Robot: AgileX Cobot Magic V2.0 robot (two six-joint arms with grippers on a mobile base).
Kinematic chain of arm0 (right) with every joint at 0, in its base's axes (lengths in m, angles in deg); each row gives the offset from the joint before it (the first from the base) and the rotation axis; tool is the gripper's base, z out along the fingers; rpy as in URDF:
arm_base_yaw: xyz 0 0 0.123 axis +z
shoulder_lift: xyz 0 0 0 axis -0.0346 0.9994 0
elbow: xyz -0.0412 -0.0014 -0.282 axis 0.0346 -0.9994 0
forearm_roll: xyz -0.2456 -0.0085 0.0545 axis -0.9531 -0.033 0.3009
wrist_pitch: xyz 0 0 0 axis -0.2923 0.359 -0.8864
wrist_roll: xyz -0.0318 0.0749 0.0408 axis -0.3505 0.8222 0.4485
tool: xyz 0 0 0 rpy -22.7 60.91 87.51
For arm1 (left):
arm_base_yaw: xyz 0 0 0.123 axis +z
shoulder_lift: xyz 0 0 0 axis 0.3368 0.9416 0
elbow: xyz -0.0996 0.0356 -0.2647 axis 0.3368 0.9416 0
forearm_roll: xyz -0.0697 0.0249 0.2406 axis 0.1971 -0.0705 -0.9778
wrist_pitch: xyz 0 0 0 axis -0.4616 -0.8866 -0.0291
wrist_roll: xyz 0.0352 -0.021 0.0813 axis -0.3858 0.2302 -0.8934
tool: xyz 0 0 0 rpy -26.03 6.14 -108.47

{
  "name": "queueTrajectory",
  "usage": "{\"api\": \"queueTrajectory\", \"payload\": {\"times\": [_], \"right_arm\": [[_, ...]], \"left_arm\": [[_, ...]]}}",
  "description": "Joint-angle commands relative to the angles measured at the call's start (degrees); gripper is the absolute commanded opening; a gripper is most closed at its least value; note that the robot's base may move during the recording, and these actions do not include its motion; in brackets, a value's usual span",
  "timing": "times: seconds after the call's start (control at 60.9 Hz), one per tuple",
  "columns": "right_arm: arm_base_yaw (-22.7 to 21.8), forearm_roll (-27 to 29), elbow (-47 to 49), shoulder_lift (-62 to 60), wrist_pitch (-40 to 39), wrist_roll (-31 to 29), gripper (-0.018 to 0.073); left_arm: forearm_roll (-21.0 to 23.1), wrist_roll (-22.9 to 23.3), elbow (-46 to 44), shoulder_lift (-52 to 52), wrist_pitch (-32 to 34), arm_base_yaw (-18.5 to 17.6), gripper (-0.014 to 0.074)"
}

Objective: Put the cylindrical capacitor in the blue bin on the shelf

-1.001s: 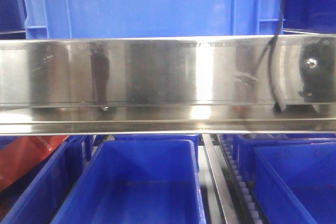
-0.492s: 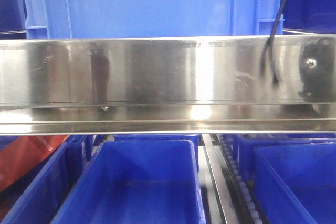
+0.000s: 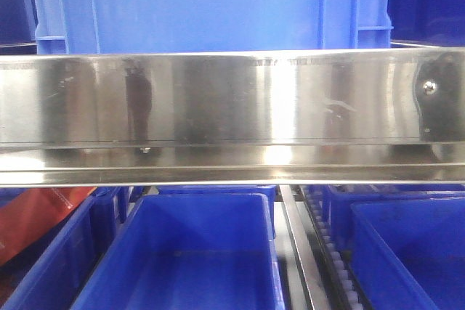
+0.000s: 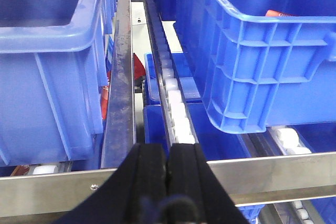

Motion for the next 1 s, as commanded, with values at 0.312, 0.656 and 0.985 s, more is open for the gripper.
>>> {"api": "queueTrajectory", "payload": {"times": [0.312,0.656,0.985], "right_arm": [[0.0,-1.2,-39.9,-24.2,-25.0,0.0,-0.0162],[0.0,-1.2,-67.7,-41.4,-40.5,0.0,-0.0162],[0.0,-1.2,-69.8,-44.6,-41.7,0.0,-0.0162]], "left_arm": [[0.3,0.3,0.1,-0.4,1.3,0.1,-0.0111],[-0.3,0.3,0.1,-0.4,1.3,0.1,-0.0111],[-0.5,0.3,0.1,-0.4,1.3,0.1,-0.0111]]}}
